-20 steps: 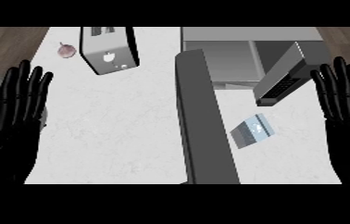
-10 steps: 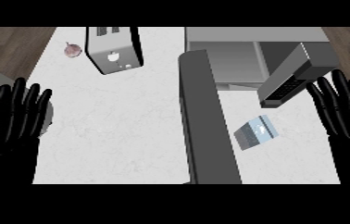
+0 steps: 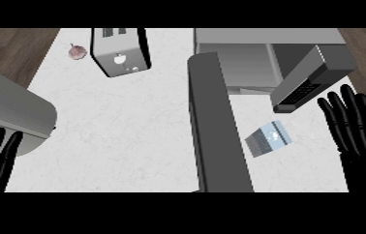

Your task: Pick up the milk, place it into the microwave and close the microwave

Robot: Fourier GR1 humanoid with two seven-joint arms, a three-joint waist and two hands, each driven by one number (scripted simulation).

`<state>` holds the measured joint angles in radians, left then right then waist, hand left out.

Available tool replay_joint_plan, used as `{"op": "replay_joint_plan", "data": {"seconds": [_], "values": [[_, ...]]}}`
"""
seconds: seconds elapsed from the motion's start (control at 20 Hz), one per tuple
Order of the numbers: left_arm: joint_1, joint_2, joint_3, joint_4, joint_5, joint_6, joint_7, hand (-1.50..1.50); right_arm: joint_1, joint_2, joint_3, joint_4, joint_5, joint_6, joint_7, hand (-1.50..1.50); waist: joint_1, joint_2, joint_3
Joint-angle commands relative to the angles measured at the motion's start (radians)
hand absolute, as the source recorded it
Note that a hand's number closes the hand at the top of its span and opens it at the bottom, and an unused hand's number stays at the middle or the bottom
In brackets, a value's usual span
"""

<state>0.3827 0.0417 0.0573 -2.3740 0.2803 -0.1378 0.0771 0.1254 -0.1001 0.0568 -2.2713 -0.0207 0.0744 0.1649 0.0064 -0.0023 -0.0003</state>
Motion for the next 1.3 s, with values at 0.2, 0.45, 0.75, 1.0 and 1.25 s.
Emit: {"op": "replay_joint_plan", "data": {"seconds": [0.2,0.45,0.75,1.0,1.25], "values": [[0.135,-0.003,0.079,-0.098,0.104,-0.079,-0.002,-1.50,0.073,0.002,-0.061,0.166,0.036,0.026,-0.156,-1.50,0.002,0.000,0.001],[0.263,-0.040,0.068,-0.128,0.116,-0.157,-0.084,-1.50,0.028,0.041,-0.053,0.314,0.124,-0.037,-0.215,-1.50,0.017,-0.001,0.000],[0.329,-0.040,0.113,-0.156,0.159,-0.210,-0.098,-1.50,0.102,0.051,-0.093,0.504,0.147,-0.046,-0.400,-1.50,0.018,-0.001,0.001],[0.318,-0.037,0.133,-0.138,0.160,-0.230,-0.099,-1.50,-0.054,0.010,-0.178,0.750,0.154,-0.064,-0.443,-1.50,0.021,0.003,0.002],[0.324,-0.009,0.202,-0.089,0.232,-0.263,-0.121,-1.50,0.030,-0.001,-0.179,0.871,0.161,-0.025,-0.623,-1.50,0.007,0.001,0.001]]}}
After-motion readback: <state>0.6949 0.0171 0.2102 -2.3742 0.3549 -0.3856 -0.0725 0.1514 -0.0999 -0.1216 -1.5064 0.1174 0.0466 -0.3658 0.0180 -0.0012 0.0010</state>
